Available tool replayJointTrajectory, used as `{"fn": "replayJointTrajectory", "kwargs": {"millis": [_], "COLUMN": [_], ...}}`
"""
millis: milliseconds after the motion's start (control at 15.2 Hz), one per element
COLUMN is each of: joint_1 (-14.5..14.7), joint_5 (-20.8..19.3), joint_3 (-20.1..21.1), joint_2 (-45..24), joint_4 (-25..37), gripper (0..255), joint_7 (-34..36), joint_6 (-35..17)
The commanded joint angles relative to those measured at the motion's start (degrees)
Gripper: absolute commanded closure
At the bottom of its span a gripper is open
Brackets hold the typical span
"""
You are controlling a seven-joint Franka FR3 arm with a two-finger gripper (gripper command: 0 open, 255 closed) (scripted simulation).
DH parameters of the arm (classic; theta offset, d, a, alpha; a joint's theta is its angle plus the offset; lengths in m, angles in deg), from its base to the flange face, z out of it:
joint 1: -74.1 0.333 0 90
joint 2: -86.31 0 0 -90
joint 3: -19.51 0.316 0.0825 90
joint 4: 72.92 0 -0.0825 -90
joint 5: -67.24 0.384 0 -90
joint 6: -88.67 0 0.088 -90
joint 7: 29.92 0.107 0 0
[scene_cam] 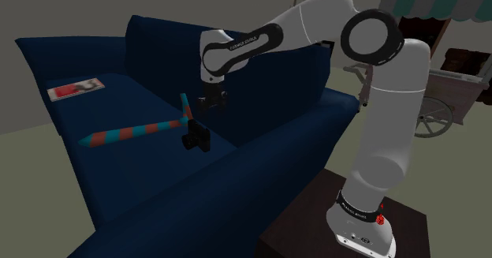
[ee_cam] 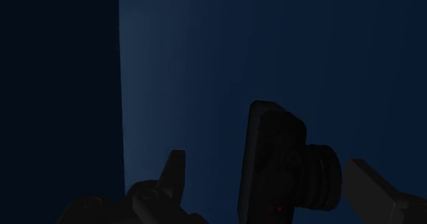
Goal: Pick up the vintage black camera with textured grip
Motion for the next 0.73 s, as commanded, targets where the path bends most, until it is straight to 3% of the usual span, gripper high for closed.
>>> {"fn": "replayJointTrajectory", "kwargs": {"millis": [0, 264, 660], "joint_1": [0.5, 1.3, 1.4], "joint_5": [-0.3, -0.8, -1.0], "joint_3": [0.2, 0.2, 0.1], "joint_2": [-4.4, -12.5, -14.3], "joint_4": [3.9, 12.2, 10.1], "gripper": [0, 0, 0], "joint_7": [0.8, 1.9, 1.9], "joint_6": [-0.3, 0.2, -3.7]}}
